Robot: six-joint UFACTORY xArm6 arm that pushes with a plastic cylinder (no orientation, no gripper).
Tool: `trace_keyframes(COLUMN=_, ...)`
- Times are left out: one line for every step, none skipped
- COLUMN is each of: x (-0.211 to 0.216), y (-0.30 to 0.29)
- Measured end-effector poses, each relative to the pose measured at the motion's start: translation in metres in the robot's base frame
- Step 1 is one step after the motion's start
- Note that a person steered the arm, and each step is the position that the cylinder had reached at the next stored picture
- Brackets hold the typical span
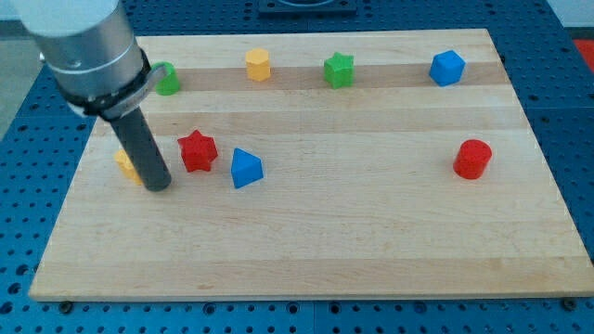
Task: Slide the yellow heart a bit up
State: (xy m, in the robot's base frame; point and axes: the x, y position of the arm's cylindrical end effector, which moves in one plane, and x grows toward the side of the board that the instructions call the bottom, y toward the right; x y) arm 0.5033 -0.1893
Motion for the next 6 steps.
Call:
trace_keyframes(x=0.033, y=-0.015)
trace_keyframes(x=0.027, y=-0.037)
trace_keyframes(x=0.026, y=-0.042)
trace_keyframes(x=-0.018, y=-0.04)
trace_keyframes(x=-0.046, y=-0.041)
trace_keyframes(x=-0.074, y=-0.041)
